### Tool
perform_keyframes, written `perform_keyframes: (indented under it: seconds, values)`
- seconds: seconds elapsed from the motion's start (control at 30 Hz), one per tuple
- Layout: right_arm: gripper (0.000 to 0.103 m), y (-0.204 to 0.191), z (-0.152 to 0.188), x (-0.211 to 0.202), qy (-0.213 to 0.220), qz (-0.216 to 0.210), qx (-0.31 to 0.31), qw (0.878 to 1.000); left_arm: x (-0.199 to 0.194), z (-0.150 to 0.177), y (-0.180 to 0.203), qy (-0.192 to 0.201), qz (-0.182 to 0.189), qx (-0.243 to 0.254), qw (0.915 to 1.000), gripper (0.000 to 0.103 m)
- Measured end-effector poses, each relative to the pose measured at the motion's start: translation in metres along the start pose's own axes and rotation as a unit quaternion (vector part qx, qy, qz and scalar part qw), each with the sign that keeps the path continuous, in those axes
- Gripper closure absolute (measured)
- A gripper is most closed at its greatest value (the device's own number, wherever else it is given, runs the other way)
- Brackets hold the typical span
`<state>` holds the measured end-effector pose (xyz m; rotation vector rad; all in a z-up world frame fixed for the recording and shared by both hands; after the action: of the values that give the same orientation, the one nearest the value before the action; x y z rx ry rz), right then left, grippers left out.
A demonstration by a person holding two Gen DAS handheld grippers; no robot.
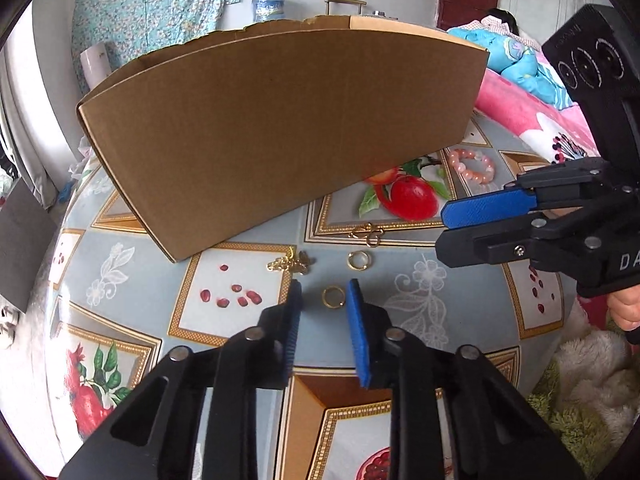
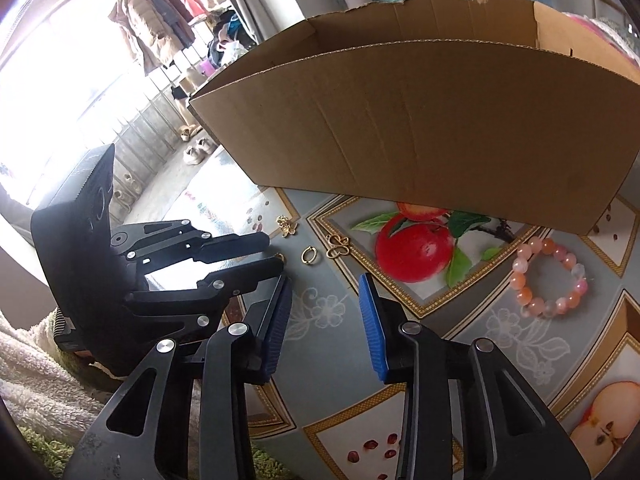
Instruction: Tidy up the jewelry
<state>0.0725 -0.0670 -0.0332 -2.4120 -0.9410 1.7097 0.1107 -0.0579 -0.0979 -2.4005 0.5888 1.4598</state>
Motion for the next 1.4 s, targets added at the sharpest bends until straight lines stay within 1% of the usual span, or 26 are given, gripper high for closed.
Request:
perform_keyframes:
  seconds: [0.07,0.17,0.4,0.57,0.7,0.83,0.87,1.07,1.3,1.4]
  values:
    - [0.07,0.0,0.001,-0.001,0.001,0.001,-0.001,1.0,0.0,-0.001,0.003,0.0,-0.005,0.009,0.9999,0.09]
    - [0.07,0.001,0.001,0.0,0.002,0.005,-0.001,1.0,0.002,-0.003,0.008,0.001,-0.015,0.024,0.9996,0.091]
    - [0.071,-0.003,-0.002,0.006,0.002,0.005,-0.008,1.0,0.003,-0.003,0.01,0.009,-0.019,0.028,0.9994,0.093]
    - [0.074,-0.011,-0.006,0.017,-0.007,0.0,-0.02,1.0,0.0,0.002,-0.001,0.008,-0.028,0.011,0.9995,0.093]
    - [0.077,-0.02,-0.009,0.028,-0.019,0.008,-0.038,0.999,-0.002,0.008,-0.014,0.007,-0.03,-0.012,0.9995,0.093]
    - [0.079,-0.022,-0.013,0.04,-0.028,0.034,-0.053,0.998,-0.004,0.011,-0.021,0.01,-0.028,-0.022,0.9993,0.093]
    - [0.081,-0.021,-0.013,0.041,-0.028,0.041,-0.057,0.997,-0.004,0.011,-0.022,0.011,-0.028,-0.023,0.9993,0.093]
    - [0.083,-0.028,-0.019,0.046,-0.025,0.085,-0.088,0.992,-0.005,0.012,-0.024,0.014,-0.023,-0.024,0.9994,0.093]
    - [0.091,-0.039,-0.023,0.053,-0.027,0.135,-0.126,0.982,-0.005,0.013,-0.024,0.018,-0.02,-0.023,0.9994,0.093]
    - [0.094,-0.04,-0.022,0.053,-0.027,0.144,-0.134,0.98,-0.006,0.014,-0.024,0.019,-0.02,-0.024,0.9993,0.093]
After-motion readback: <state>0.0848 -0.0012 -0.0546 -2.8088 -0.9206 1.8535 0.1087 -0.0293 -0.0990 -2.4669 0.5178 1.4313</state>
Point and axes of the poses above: each gripper's, at about its wrist camera, not at the fingertips, and x roughly the way its jaws point, y to its right, z to its underside, the point moved 8 cm from there along x, roughly the way its jaws point, and after that the axes turned 12 degrees about -y, right-handed, at the moved point
